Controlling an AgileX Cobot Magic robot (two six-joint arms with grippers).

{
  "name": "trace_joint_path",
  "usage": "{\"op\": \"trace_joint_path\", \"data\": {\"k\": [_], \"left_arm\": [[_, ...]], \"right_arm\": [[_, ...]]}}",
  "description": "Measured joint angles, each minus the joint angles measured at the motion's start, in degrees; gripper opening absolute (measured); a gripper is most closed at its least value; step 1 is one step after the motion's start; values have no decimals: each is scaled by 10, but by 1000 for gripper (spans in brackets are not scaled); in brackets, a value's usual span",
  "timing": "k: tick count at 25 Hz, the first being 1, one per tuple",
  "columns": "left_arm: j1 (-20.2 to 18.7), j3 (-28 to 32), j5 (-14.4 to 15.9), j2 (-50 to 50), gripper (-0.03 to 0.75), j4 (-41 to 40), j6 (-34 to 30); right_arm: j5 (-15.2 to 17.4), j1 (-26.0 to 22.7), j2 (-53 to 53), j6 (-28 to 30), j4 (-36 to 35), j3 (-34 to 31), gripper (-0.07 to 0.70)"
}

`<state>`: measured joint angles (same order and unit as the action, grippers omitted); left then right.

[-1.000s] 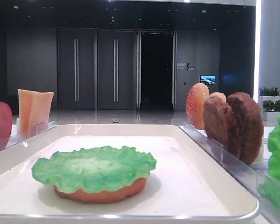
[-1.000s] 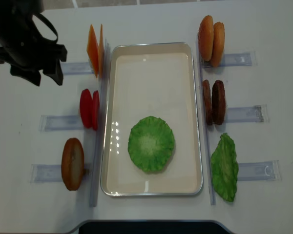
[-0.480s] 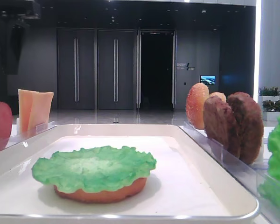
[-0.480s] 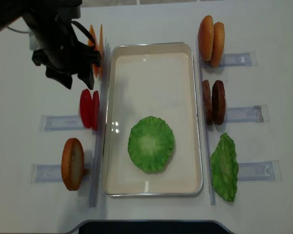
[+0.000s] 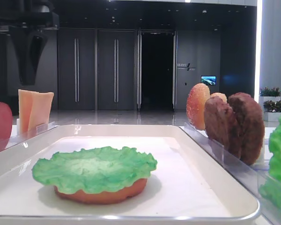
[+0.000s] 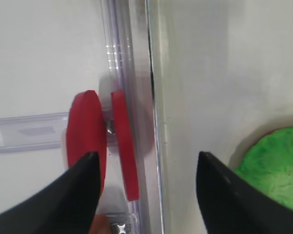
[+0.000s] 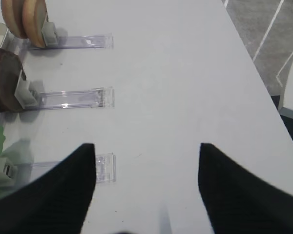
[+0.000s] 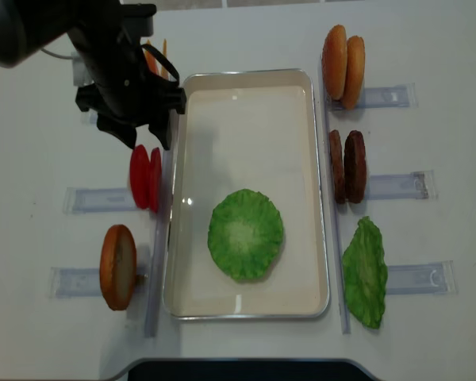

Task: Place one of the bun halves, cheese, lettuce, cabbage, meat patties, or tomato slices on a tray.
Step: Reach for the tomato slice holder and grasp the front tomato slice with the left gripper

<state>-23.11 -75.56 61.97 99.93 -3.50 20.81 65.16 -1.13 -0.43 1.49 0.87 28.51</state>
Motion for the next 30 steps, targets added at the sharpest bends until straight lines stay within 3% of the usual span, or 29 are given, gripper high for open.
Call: {"op": "trace_joint_path", "data": {"k": [6,30], "left_arm": [[-14,-2,-7,21,475,3,5],[-15,-4,25,69,471,0,5]], "right_arm": [[0,0,0,0,0,0,461],[0,0,0,0,0,0,461]]}}
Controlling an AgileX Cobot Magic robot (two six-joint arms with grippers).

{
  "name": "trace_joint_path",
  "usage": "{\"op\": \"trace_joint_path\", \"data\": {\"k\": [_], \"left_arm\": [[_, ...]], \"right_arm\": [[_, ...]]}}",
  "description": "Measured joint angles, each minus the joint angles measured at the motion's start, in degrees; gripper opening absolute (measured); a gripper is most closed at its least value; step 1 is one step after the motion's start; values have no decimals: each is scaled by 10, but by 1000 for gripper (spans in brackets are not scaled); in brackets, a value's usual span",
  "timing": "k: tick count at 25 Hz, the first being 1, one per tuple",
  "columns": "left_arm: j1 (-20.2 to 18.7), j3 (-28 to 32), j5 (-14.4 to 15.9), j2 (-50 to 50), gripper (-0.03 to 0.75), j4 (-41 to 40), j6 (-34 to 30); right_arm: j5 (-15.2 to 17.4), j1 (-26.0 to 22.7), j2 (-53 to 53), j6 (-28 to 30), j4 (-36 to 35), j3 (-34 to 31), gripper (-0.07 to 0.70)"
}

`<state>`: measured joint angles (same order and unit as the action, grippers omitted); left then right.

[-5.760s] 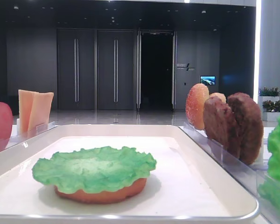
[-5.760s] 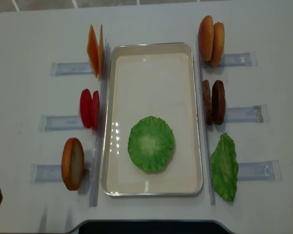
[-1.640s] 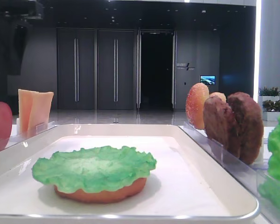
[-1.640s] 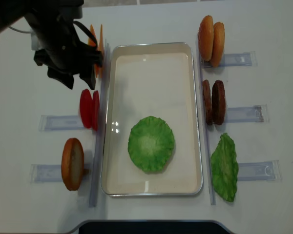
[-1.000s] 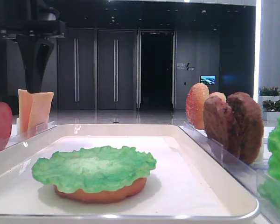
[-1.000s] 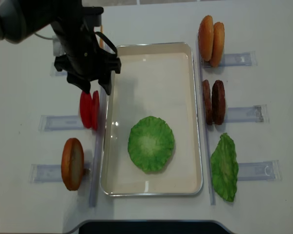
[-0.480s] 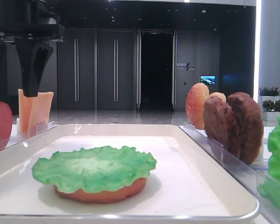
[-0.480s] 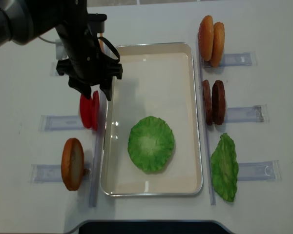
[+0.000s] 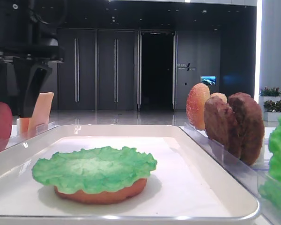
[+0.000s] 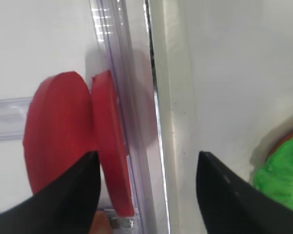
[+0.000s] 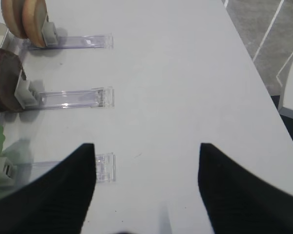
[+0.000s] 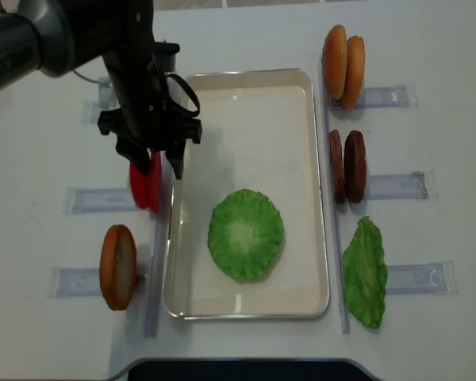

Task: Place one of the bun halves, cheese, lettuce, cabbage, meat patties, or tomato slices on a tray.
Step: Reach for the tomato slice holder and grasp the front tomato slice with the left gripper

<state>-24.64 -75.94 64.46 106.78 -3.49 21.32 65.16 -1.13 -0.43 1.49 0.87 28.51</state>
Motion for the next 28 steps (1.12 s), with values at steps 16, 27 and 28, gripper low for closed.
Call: {"op": "trace_joint_path", "data": {"k": [16,27,28], "left_arm": [[8,0,36,8,356,-33,-1],[8,0,35,9,56,-38,-10],[8,0,35,9,56,-38,-11]], "right_arm": [[0,0,0,0,0,0,461],[0,0,0,0,0,0,461],[0,0,0,0,0,0,461]]}}
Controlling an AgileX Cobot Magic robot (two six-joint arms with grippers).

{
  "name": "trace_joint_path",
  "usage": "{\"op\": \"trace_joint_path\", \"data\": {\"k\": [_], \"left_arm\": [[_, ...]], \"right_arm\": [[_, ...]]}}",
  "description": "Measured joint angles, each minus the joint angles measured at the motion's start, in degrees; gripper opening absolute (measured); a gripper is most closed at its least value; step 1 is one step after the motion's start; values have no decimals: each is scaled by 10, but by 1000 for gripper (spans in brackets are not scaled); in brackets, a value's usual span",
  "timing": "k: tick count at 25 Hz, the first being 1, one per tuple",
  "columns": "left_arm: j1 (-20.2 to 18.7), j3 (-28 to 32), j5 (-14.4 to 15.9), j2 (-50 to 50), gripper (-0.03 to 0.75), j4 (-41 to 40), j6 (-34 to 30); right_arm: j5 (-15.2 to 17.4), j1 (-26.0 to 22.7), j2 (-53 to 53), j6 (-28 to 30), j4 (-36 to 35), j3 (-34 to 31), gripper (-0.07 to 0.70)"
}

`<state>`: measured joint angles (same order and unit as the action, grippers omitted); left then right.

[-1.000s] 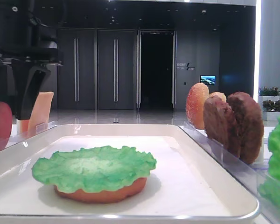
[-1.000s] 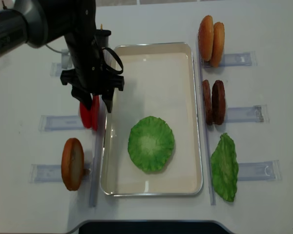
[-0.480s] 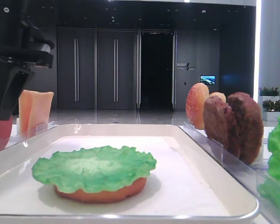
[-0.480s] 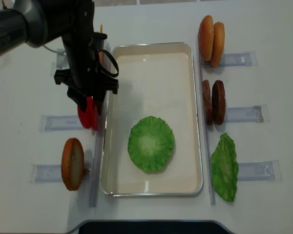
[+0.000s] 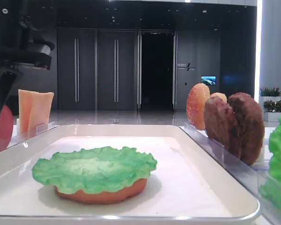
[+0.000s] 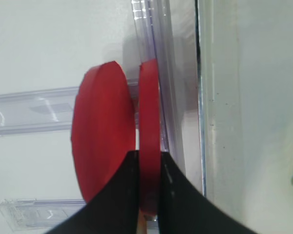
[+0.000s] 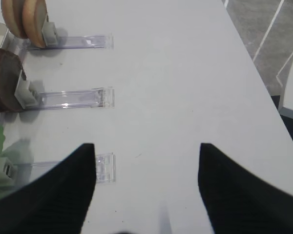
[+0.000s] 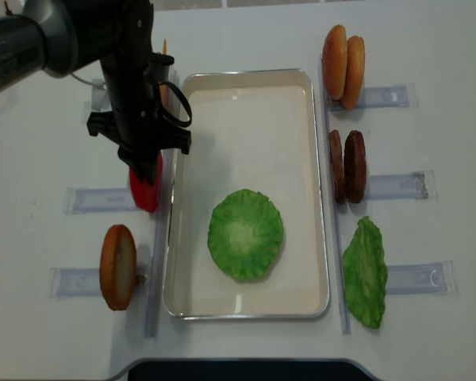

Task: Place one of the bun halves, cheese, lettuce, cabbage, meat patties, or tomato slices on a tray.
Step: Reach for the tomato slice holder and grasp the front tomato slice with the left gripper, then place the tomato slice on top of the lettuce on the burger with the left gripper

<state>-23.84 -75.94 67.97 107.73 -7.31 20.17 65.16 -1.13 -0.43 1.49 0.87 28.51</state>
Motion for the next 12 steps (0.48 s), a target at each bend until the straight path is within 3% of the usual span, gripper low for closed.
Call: {"op": "trace_joint_path", "data": {"k": [12], "left_arm": [[0,-30,12,-10,56,0,-2]], "right_arm": [[0,0,0,0,0,0,461]]}}
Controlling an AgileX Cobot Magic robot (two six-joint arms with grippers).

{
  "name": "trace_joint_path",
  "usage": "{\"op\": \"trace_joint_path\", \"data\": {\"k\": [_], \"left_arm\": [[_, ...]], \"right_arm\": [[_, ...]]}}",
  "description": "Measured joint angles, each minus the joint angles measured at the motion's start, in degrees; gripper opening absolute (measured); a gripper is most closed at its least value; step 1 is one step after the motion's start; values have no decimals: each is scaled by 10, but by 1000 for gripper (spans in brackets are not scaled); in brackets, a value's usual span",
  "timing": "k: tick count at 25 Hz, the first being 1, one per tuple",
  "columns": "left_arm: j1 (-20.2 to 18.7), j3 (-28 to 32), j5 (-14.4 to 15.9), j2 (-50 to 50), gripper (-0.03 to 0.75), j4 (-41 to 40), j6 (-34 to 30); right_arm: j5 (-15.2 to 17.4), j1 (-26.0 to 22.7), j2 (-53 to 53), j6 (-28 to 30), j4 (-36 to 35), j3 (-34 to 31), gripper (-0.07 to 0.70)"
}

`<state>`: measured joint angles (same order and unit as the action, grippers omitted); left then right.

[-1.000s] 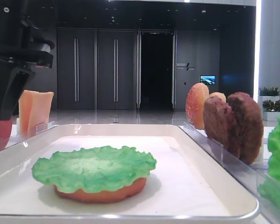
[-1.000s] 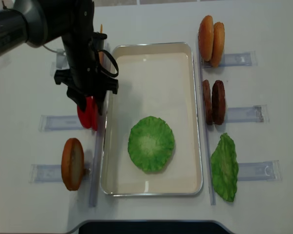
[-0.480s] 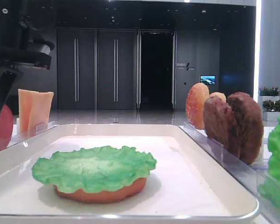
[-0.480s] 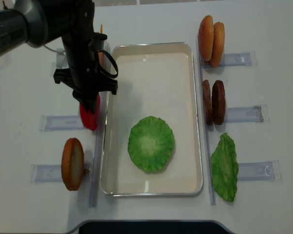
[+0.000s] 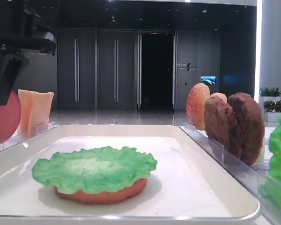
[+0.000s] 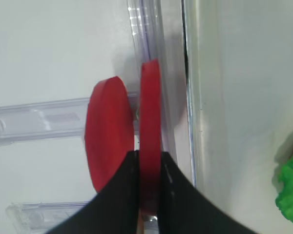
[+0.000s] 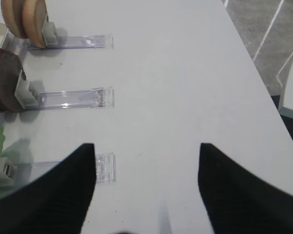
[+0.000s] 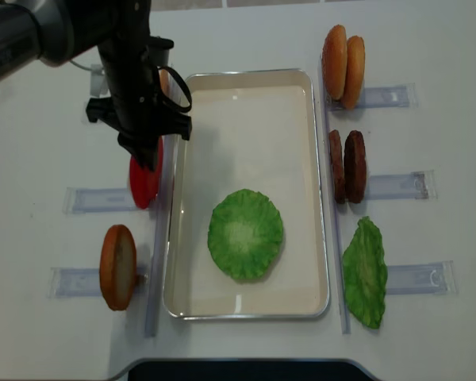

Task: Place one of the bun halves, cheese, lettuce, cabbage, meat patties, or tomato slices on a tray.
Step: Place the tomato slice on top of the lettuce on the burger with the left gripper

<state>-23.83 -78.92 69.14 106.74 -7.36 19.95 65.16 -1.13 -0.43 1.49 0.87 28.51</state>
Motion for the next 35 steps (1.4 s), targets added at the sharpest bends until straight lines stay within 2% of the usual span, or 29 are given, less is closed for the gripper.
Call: {"op": "trace_joint_path", "data": {"k": [15,21,29,35], "left_arm": [[0,-5,4,-61,55,50,0],[-4,-5,0,-84,55,98,0],[-40,-4,-40,-95,55,128,0],[-59,59,-111,-106,55,189,-6]], "right_arm": [[0,0,0,0,0,0,461],[0,0,0,0,0,0,461],[0,0,0,0,0,0,461],[0,0,0,0,0,0,461]]}}
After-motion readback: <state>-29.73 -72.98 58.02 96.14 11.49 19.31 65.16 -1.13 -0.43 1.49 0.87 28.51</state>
